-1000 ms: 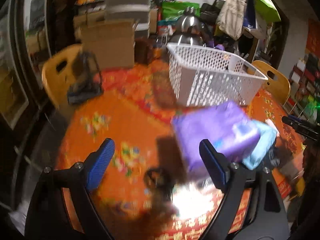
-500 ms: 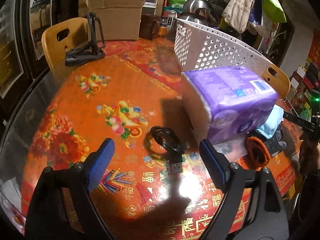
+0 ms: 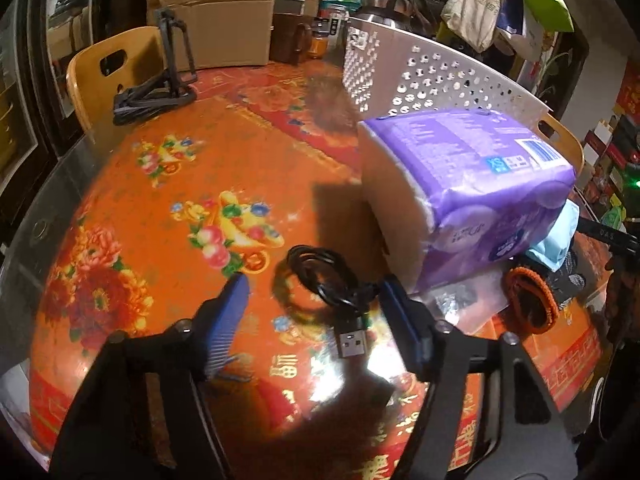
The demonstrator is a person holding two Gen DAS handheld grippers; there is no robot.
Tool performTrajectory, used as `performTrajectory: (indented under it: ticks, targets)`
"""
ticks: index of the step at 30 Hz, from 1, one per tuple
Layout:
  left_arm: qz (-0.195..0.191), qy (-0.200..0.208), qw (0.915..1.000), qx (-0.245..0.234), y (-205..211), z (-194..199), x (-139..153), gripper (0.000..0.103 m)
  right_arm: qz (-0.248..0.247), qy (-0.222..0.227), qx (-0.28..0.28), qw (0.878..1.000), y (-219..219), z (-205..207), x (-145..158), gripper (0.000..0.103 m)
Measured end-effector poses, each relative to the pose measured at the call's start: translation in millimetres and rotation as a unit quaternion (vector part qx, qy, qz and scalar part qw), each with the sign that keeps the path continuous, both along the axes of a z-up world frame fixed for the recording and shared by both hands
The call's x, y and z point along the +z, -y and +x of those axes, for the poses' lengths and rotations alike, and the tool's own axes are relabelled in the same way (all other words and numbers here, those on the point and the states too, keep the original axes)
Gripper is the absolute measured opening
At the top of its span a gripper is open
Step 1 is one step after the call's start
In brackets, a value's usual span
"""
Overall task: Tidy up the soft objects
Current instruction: 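Grasp the white-pink roll with the right tool while the left tool grasps the black cable, then carry the roll and cable over the basket and open both tools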
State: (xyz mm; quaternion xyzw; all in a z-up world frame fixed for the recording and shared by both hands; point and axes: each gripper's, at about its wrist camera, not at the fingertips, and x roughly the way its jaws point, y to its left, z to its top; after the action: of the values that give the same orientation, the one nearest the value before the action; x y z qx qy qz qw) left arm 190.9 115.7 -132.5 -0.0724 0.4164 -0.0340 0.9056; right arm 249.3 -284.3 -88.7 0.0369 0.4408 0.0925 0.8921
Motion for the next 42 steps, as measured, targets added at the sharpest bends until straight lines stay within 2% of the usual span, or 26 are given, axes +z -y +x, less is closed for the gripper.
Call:
performTrajectory:
  ticks: [2, 4, 6, 10, 15, 19, 24, 28, 34, 42]
  targets:
    - [0.003, 0.002, 1.0000, -0.009, 5, 1, 0, 0.045, -0.005, -0.001, 0.000, 1.000, -1, 0, 0, 0.033]
    - [-0.002, 0.005, 0.9999, -0.012, 8, 2, 0, 0.025, -0.005, -0.001, 0.001, 1.000, -2, 0, 0, 0.028]
    - [-0.012, 0.008, 0.9998, -0.010, 5, 2, -1, 0.019, -0.004, -0.001, 0.001, 1.000, -2, 1, 0, 0.028]
    - [-0.030, 0.019, 0.9994, 0.002, -4, 1, -1, 0.018, -0.008, 0.000, 0.002, 1.000, -2, 1, 0, 0.027]
    - [-0.026, 0.037, 0.9989, 0.013, -11, -4, 7, 0.018, -0.013, 0.001, 0.004, 1.000, -4, 1, 0, 0.027]
    - [-0.023, 0.044, 0.9986, 0.017, -13, -6, 13, 0.018, 0.007, 0.001, 0.000, 1.000, 0, 1, 0, 0.027]
    - [-0.012, 0.046, 0.9986, 0.023, -16, -4, 19, 0.018, 0.021, 0.017, 0.004, 1.000, 2, -3, 4, 0.027]
    - [-0.005, 0.056, 0.9981, 0.026, -19, -5, 29, 0.018, 0.006, 0.039, 0.001, 0.999, -2, -5, 10, 0.027]
    - [0.005, 0.073, 0.9971, 0.019, -15, -3, 52, 0.018, 0.006, 0.059, 0.008, 0.998, -3, -8, 30, 0.027]
    - [0.012, 0.105, 0.9944, 0.002, -7, 16, 105, 0.018, 0.005, 0.103, 0.011, 0.995, 2, -6, 80, 0.027]
